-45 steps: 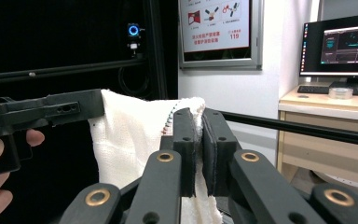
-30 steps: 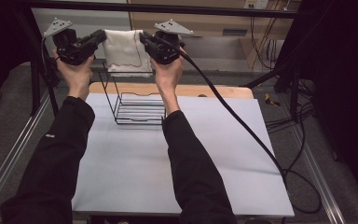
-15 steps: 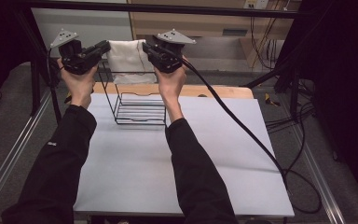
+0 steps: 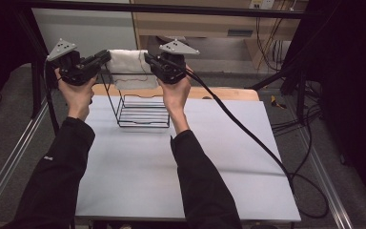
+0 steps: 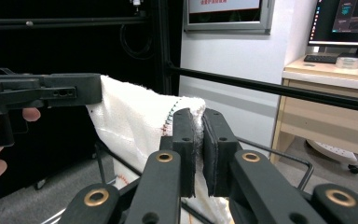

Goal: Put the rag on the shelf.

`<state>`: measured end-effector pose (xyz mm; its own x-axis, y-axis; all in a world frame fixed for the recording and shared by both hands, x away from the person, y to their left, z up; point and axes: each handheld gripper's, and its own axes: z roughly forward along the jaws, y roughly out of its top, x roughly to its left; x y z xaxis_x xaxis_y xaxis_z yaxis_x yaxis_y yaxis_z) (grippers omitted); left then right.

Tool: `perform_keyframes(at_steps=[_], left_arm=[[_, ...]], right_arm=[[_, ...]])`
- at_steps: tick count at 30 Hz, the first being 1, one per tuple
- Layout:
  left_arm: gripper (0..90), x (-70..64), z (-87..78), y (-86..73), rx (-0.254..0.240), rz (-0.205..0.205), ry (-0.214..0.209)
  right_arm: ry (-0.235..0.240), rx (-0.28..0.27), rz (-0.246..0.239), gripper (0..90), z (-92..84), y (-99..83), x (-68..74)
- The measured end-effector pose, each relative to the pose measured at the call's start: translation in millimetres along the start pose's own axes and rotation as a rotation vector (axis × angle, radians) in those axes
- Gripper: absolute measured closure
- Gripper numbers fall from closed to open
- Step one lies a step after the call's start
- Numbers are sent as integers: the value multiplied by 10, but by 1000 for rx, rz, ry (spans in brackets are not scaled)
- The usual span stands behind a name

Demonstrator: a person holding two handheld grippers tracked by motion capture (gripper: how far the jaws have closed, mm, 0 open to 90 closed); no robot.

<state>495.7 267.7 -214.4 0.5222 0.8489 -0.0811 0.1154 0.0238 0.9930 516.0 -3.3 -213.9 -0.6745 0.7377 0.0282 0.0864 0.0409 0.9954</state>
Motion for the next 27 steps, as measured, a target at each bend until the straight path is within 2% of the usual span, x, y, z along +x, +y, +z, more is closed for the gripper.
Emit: perform_keyframes(at_steps=[4,10,14,18,25,27], left_arm=[[829,-19,-58,-60,17,2,-14],[825,-76,-156,-117,41,29,-22],[820,-102,-205,-169,67,11,-32],[811,-120,-240,-235,103,11,-34],[800,-130,-268,-348,135,-3,-40],[783,-124,-274,-365,152,-20,-45]], right_arm=[[8,9,-2,845,-43,-49,18],[29,20,-27,844,-125,-112,70],[38,49,-57,844,-165,-148,102],[45,73,-59,844,-191,-196,124],[54,103,-74,844,-204,-288,158],[55,104,-71,844,-204,-310,151]])
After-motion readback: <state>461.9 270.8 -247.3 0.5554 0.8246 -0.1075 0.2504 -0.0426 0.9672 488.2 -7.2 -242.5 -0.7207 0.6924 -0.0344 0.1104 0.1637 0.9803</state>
